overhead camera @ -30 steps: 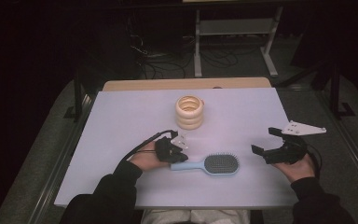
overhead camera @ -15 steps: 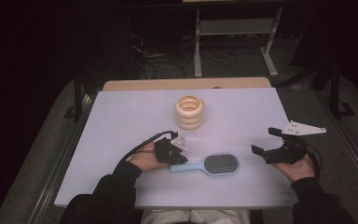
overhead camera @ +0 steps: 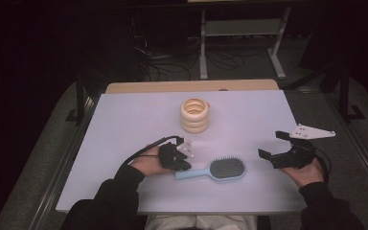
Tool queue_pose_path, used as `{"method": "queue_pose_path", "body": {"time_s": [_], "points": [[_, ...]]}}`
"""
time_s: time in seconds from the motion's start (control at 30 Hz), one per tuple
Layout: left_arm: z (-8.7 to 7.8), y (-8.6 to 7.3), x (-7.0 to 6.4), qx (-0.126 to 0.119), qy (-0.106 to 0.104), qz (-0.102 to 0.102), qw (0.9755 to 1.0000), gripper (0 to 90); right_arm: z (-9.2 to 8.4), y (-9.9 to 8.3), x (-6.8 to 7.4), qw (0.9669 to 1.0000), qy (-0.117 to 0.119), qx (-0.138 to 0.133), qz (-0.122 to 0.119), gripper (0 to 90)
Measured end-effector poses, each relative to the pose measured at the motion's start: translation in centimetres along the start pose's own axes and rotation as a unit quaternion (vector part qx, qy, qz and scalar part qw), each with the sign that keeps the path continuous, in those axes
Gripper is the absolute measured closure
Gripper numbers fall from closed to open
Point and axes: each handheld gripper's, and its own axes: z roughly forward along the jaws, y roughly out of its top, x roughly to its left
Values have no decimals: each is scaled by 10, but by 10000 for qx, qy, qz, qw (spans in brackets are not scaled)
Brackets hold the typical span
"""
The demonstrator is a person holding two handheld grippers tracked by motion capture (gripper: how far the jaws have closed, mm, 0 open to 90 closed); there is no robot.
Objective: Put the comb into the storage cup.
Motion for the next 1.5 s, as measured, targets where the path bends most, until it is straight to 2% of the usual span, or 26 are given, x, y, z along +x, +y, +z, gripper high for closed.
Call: {"method": "queue_pose_path", "body": {"time_s": [0.2,0.47,0.6,0.67,0.8,0.87,0.93,1.03,1.07,1.13,1.3,1.5], "points": [[-9,-3,4,41,92,-69,9999,900,0,0,0,10000,1,2,-4,0],[-28,-7,6,-198,111,-241,9995,885,-1,1,2,10000,8,-36,-36,0],[-39,-9,7,-280,41,-312,9991,838,-1,1,2,10000,15,-32,-49,0],[-43,-9,8,-335,-19,-352,9988,791,-1,1,2,10000,18,-32,-42,0],[-50,-10,9,-659,-170,-396,9969,678,0,1,2,10000,16,-21,-57,0],[-52,-9,9,-808,-139,-412,9958,586,0,1,2,10000,16,-14,-49,0],[-55,-7,9,-1017,-75,-468,9937,496,0,1,2,10000,13,-13,-45,0],[-59,-5,11,-1245,-145,-492,9909,388,0,1,2,10000,14,-9,-44,0],[-60,-3,12,-1263,-123,-514,9906,362,0,1,2,10000,17,-10,-43,0],[-60,-1,14,-1294,-205,-590,9896,299,0,1,2,10000,18,-9,-45,0],[-58,4,19,-1265,-194,-775,9887,207,0,1,2,10000,24,-8,-42,0],[-49,8,20,-1127,-117,-783,9905,128,0,1,2,10000,38,-1,-45,0]]}}
